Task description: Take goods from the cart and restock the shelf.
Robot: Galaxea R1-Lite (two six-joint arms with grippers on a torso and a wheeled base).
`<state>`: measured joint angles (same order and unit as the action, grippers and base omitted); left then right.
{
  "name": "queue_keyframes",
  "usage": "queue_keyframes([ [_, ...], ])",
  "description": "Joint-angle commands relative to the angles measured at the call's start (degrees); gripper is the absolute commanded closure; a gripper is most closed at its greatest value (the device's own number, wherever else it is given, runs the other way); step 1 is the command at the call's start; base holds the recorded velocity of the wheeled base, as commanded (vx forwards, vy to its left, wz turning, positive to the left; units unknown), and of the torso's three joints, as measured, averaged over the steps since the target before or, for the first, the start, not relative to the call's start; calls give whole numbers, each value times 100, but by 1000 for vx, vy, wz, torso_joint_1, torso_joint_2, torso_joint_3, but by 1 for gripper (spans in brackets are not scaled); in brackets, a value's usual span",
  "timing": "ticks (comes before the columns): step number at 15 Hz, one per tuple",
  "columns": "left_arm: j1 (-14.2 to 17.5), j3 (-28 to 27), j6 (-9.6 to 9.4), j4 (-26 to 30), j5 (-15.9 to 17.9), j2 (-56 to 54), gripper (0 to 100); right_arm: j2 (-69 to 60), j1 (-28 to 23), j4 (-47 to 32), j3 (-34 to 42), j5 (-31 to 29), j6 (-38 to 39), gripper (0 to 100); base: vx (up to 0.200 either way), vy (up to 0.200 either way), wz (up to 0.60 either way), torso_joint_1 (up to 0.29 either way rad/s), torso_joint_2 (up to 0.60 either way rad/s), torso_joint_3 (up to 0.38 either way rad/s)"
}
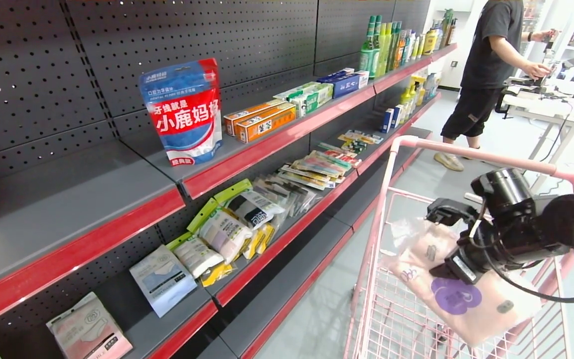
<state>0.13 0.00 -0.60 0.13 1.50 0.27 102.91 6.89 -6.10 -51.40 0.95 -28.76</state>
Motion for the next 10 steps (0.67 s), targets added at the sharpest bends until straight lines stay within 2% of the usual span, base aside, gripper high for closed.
queue_keyframes([
  [1, 4, 0, -2, 4, -1, 0, 0, -1441, -135, 12, -2, -42, 845, 100, 0, 0, 0, 0, 0, 0],
  [3, 4, 0, 7, 4, -1, 0, 0, -2065, -135, 12, 121, -113, 1100, 100, 0, 0, 0, 0, 0, 0],
  [6, 4, 0, 7, -5, -1, 0, 0, -3260, -144, 12, 754, -658, 1153, 100, 0, 0, 0, 0, 0, 0],
  [10, 4, 0, 7, 4, -1, 0, 0, -4332, -416, 3, 1228, -737, 1136, 100, 0, 0, 0, 0, 0, 0],
])
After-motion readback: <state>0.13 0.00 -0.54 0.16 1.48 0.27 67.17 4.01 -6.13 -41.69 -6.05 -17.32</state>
